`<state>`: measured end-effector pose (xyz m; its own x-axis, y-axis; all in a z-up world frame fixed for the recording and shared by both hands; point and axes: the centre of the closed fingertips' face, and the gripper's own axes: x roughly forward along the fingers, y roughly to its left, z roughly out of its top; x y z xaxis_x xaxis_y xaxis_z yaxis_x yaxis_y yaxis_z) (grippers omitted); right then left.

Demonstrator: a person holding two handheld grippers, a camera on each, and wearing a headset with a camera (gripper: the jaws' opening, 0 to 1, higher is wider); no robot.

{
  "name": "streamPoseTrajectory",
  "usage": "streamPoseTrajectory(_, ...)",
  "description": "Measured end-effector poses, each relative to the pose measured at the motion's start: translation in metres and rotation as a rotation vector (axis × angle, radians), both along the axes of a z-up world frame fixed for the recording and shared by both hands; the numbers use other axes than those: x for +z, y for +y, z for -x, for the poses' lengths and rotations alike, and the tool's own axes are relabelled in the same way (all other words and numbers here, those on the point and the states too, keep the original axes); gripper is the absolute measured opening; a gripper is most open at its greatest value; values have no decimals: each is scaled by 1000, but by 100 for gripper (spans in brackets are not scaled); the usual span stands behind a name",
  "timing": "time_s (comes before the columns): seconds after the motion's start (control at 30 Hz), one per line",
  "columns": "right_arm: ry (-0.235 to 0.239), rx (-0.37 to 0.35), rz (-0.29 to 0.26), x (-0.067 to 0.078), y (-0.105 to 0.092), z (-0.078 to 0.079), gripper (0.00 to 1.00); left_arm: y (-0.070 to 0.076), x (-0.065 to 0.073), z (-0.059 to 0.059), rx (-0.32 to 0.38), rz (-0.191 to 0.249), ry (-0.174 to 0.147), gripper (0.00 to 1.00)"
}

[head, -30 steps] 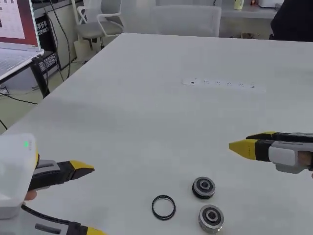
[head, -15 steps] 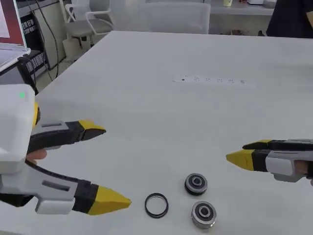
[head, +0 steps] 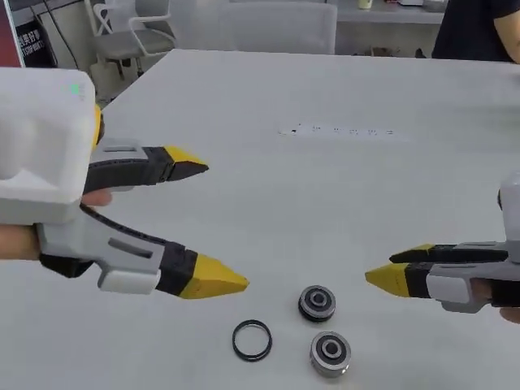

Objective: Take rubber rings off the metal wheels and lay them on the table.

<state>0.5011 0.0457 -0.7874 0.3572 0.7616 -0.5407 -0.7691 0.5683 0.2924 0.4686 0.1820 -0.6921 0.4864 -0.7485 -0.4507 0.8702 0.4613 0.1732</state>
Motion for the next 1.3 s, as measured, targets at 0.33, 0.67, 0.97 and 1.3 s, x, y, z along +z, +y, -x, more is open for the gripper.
streamPoseTrajectory(0.33, -2, 60, 74, -14, 3, 11, 31, -20, 2, -6, -58, -12, -32, 75)
streamPoseTrajectory(0.67, 3, 61, -8, -16, 6, 9, 28, -50, 15, -20, -115, 13, -82, 71)
streamPoseTrajectory(0.97, 9, 60, -28, -22, 8, 8, 28, -73, 12, -33, -150, 5, -108, 66)
streamPoseTrajectory(1.3, 0, 94, -22, -30, 15, 10, 31, -88, -18, -43, -154, 10, -78, 55)
